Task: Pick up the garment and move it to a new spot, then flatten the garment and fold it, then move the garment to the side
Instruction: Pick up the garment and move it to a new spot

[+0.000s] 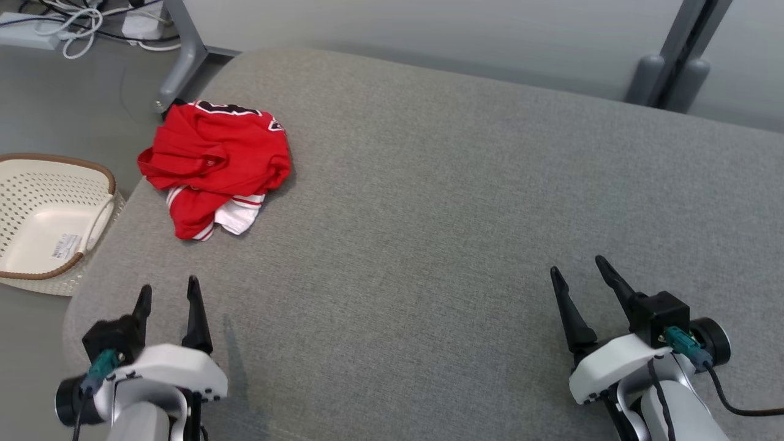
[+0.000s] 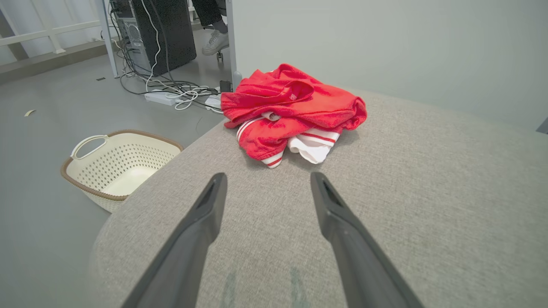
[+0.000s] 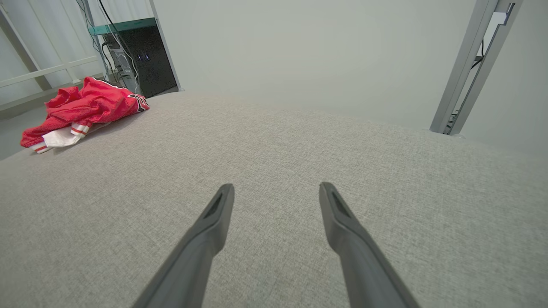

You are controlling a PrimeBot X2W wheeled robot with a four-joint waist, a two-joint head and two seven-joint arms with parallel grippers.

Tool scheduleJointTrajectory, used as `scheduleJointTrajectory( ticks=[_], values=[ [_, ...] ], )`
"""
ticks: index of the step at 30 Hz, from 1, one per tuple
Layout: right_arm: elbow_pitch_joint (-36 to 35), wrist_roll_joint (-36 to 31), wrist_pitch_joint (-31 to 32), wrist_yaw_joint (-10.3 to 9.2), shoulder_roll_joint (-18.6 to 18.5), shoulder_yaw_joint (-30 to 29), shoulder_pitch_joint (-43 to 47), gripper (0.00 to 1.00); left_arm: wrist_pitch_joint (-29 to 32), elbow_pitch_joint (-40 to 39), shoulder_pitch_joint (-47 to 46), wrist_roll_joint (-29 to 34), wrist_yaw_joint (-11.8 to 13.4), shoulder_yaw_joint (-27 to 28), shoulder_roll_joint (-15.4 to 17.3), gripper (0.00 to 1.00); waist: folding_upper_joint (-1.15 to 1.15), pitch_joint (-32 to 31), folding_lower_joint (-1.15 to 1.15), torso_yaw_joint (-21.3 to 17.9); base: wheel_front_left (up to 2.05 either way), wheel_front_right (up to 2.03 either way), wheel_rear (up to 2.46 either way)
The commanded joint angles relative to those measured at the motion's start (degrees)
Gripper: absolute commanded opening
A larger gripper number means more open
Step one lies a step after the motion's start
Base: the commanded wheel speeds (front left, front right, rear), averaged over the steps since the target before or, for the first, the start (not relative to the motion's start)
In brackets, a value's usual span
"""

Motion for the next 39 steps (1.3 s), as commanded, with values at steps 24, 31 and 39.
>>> scheduleJointTrajectory(
  ticks=[24,31,39],
  values=[
    [-10.43,0.05,-0.26,-0.02,-5.74,3.09,-7.68,1.0,6.8,36.03,-36.7,2.28,-2.2,3.24,14.83,1.0,0.0,18.87,0.0,-15.47,0.0,0.0,0.0],
    [-10.57,0.41,-0.14,-0.02,-4.55,1.43,-7.47,1.0,4.59,37.66,-39.82,3.47,-2.4,1.22,14.86,0.0,0.0,18.37,0.0,-16.79,0.0,0.0,0.0],
    [-9.91,1.5,-0.15,-0.02,-2.49,-0.36,-5.93,1.0,0.3,33.41,-42.72,5.57,-5.85,-3.18,11.66,0.0,0.0,13.86,0.0,-17.47,0.0,0.0,0.0]
  ],
)
